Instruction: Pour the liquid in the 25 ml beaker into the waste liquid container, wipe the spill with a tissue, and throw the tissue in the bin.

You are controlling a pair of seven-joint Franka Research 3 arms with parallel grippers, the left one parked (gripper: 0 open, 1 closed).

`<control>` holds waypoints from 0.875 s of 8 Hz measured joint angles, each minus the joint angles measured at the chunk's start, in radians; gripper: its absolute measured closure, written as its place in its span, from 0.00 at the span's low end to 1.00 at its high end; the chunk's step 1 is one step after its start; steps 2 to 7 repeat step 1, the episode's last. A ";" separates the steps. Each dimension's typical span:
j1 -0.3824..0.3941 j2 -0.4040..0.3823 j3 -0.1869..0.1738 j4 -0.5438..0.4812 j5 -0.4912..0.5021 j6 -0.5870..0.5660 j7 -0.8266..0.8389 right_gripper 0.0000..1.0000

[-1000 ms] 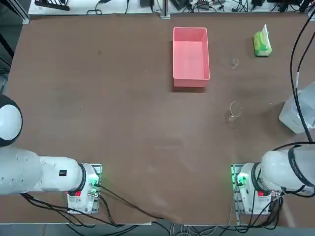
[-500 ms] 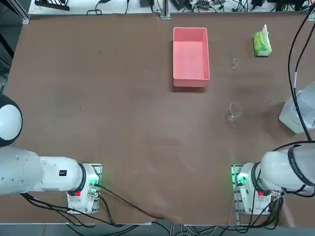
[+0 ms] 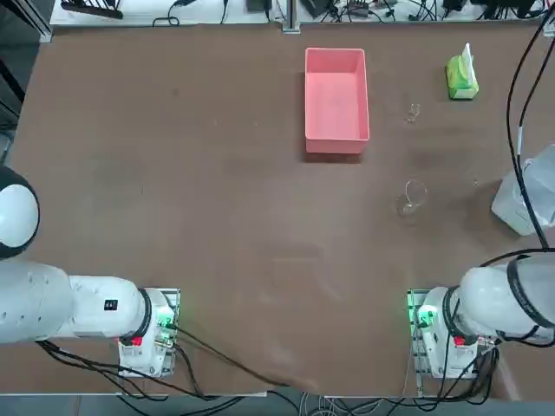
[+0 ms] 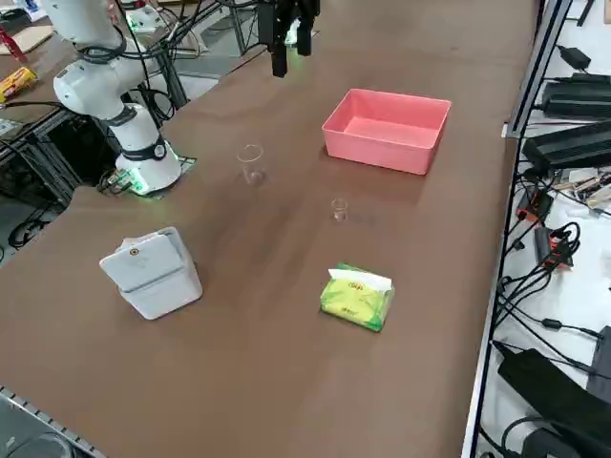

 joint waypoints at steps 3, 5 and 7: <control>0.002 0.000 0.000 0.000 0.000 0.000 0.000 0.00; 0.002 0.000 0.000 0.000 0.000 0.000 0.000 0.00; 0.002 0.000 0.000 0.000 0.000 0.000 0.000 0.00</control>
